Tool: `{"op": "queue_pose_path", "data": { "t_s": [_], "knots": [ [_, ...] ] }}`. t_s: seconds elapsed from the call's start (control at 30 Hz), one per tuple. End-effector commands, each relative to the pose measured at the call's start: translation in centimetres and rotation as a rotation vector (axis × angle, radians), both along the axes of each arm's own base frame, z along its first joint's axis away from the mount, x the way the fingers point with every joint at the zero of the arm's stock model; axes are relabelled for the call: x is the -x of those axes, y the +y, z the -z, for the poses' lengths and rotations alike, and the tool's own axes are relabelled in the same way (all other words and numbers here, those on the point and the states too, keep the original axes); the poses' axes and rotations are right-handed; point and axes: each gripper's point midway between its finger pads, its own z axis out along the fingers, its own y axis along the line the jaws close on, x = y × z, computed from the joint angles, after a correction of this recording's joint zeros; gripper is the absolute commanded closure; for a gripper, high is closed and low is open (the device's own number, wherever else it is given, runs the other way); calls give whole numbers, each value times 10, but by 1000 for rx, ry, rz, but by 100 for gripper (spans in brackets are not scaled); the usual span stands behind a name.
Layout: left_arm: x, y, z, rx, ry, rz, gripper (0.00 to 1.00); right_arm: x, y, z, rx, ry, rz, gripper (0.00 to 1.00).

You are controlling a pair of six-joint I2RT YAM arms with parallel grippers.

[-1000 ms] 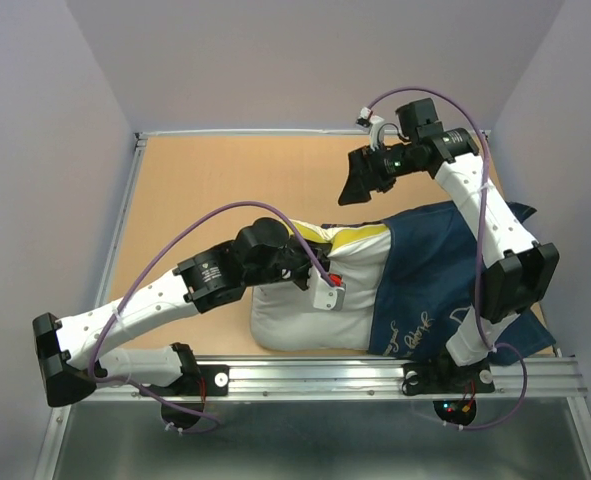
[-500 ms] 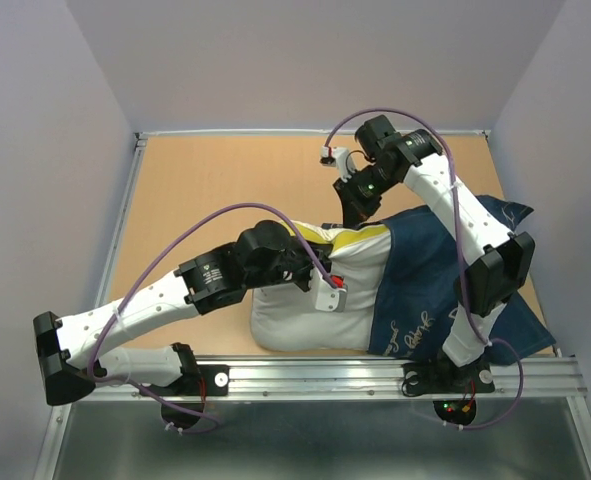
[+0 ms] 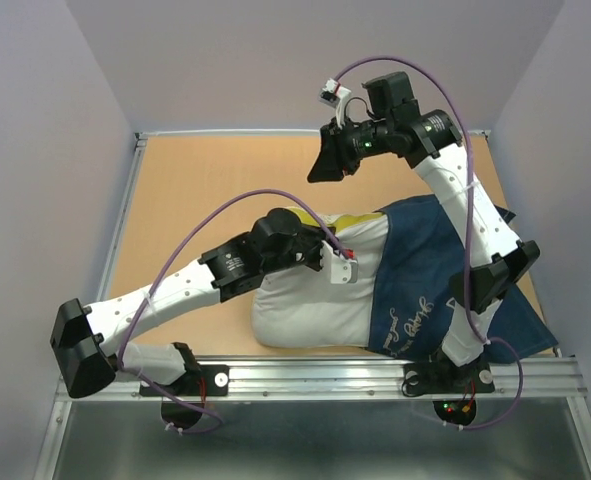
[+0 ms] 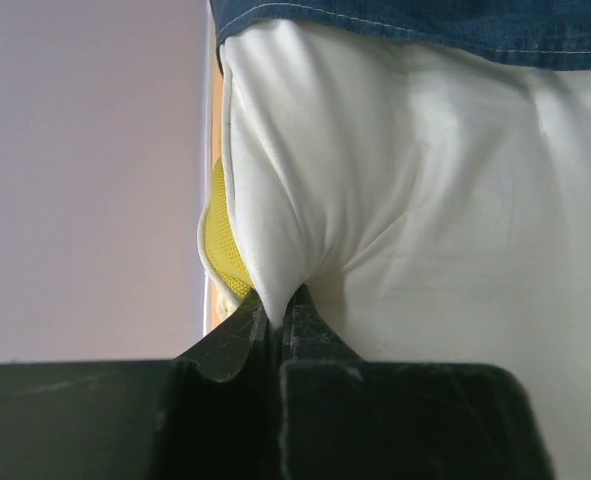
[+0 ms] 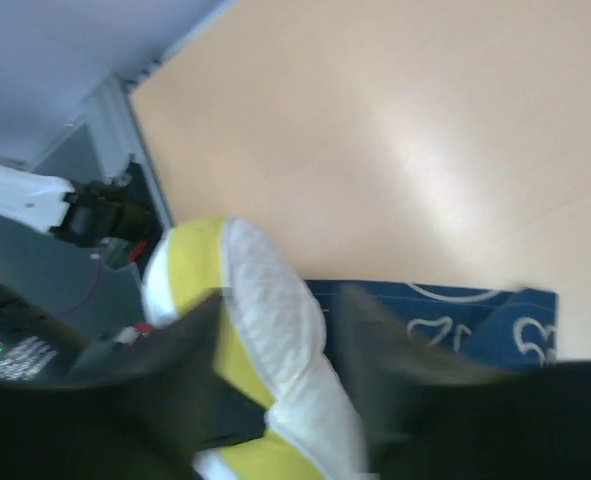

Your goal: Put the pillow into the pillowcase

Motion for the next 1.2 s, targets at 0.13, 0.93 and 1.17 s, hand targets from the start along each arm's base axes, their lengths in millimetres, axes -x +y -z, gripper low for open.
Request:
{"op": "queue_pose_path", "data": {
  "t_s": [0.13,0.93,1.17],
  "knots": [
    [38,14,-67,182,-179,123,100,11,-65,94,417,0,35,0],
    [76,5,-60,151,-235,217,100,60,-41,19,109,-35,-98,100],
    [75,-2,-60,154,-263,217,100,42,-14,-49,-92,-100,-56,100]
  ]
}}
